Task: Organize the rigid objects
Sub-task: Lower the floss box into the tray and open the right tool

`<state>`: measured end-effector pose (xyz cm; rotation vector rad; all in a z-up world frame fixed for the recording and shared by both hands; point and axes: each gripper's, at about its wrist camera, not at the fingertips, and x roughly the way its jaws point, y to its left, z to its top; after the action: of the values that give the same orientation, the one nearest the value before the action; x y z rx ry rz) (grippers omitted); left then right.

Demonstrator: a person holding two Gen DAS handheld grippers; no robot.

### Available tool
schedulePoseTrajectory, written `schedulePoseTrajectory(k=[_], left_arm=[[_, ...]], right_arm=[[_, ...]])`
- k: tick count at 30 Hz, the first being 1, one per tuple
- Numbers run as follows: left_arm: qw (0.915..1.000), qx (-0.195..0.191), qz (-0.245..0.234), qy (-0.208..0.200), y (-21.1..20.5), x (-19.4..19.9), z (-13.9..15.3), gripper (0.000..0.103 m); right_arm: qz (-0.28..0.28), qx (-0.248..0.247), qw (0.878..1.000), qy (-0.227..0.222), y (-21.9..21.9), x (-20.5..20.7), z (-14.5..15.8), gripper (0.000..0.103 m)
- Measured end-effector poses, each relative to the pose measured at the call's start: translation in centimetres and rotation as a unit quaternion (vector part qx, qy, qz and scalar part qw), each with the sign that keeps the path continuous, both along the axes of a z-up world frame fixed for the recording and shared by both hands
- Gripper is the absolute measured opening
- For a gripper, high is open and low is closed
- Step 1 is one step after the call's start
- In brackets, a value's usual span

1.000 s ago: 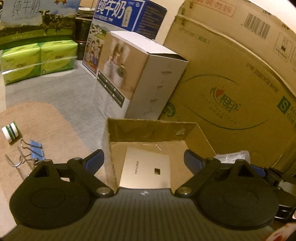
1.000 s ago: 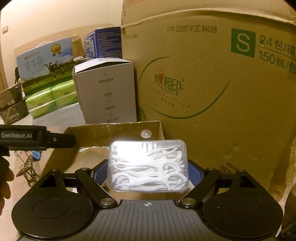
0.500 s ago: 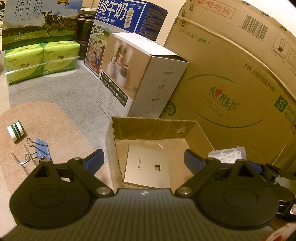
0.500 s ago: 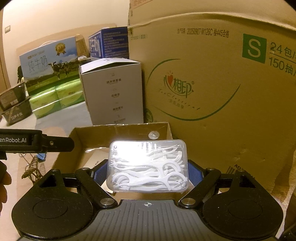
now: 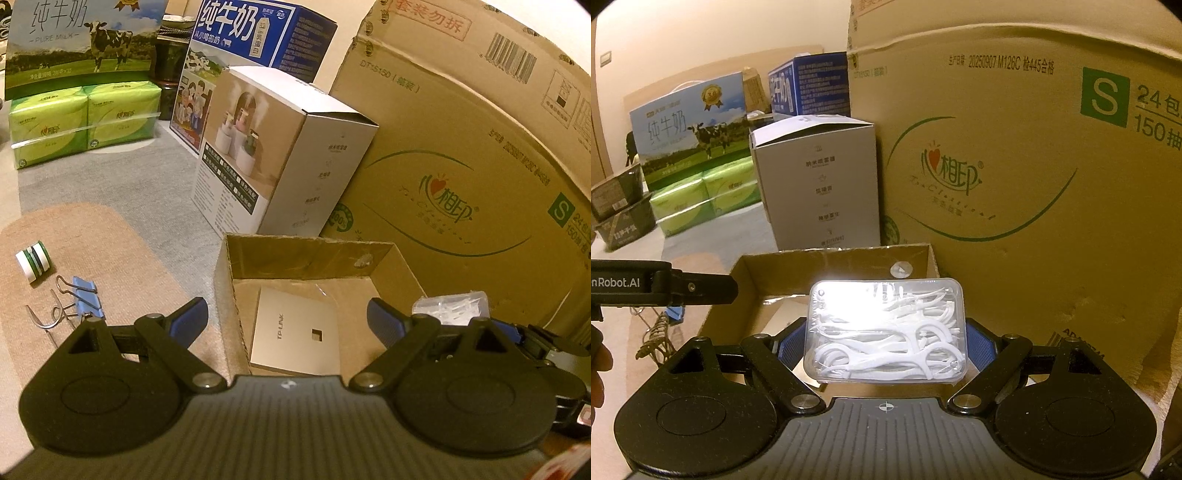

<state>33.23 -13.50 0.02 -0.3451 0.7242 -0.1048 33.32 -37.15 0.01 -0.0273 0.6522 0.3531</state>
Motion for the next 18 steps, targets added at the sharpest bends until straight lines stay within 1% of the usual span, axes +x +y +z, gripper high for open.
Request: schedulePoseTrajectory(k=[2,4,6,8,18], left_arm=[[1.0000,0.000,0.000,0.000,0.0,0.0,0.0,0.092],[1.0000,0.002,-0.001,0.001,0.1,0.0,0.0,0.092],[1.0000,0.003,0.000,0.000,0.2,0.0,0.0,0.092],[1.0000,0.004,0.002,0.001,0.3,-0.1,0.0,0.092],[1.0000,0.003,0.003,-0.001,0.6,-0.7,0.3,0.092]], right_arm=[[0.002,0.001,1.000,0.002,0.1,0.1,0.0,0.086],[0.018,0.002,1.000,0.008,0.3,0.2,-0.2,0.086],[0.026,-0.007,1.000,0.000,0.6,0.0,-0.3,0.086],[0.022,-0.017,1.000,-0.005,0.7,-0.2,-0.3,0.086],[-0.010,-0.007,1.000,0.000,-0.6,-0.7,0.0,0.087]])
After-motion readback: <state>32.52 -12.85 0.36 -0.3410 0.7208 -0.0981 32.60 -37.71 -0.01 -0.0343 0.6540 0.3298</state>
